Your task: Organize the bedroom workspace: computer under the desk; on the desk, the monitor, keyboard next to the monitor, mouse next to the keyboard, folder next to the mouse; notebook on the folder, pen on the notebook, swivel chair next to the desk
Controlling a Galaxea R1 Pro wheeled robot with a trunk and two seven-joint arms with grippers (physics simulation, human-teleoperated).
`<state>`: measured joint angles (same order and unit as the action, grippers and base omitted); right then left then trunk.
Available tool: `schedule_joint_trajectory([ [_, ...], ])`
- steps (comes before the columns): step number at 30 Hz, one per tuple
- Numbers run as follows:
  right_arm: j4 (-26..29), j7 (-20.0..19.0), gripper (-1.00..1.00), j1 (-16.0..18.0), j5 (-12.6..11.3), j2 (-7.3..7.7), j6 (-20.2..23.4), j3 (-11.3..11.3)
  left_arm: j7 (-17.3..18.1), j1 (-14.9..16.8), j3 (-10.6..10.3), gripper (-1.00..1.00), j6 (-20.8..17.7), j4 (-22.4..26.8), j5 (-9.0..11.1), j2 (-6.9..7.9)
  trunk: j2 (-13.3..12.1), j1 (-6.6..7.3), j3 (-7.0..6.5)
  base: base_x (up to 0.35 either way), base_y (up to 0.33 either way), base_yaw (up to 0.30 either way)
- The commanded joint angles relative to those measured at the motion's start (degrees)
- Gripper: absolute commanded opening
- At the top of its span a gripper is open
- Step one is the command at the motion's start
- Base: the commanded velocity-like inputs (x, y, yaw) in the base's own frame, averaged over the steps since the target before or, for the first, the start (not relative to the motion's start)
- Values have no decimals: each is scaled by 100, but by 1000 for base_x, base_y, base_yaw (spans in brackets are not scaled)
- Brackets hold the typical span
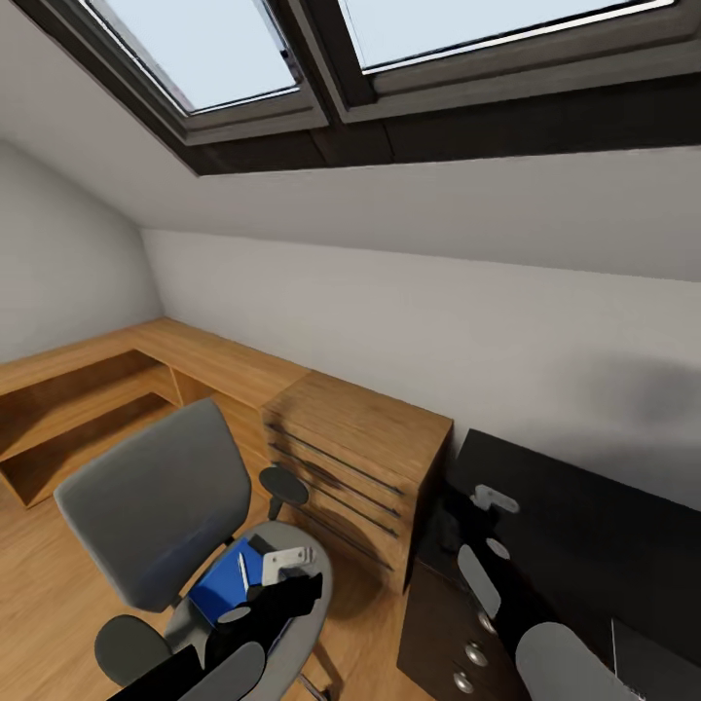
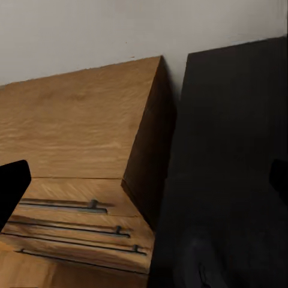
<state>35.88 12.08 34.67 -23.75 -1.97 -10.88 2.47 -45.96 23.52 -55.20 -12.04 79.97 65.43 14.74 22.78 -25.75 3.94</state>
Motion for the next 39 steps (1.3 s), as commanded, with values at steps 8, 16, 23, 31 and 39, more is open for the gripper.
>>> schedule_joint_trajectory([
  [8,-1762,1197,100,1305,937,272,907,33,-36,10,-9,100,-9,526,13,32,14,-4,14,0,0,0],
  [16,-1801,1196,100,1347,899,278,2438,9,-39,11,-8,100,-9,819,38,48,14,-4,14,0,0,0],
  [23,-1771,1207,100,1350,886,263,2619,9,-559,8,-27,100,-9,911,48,20,295,-157,140,0,0,0],
  [31,-1759,1182,100,1341,925,265,2599,38,-637,10,-35,100,-17,906,56,12,616,-333,284,0,0,4],
  [39,-1767,1174,100,1341,933,259,2276,49,-645,8,-40,100,-18,899,57,12,936,-509,427,0,0,208],
])
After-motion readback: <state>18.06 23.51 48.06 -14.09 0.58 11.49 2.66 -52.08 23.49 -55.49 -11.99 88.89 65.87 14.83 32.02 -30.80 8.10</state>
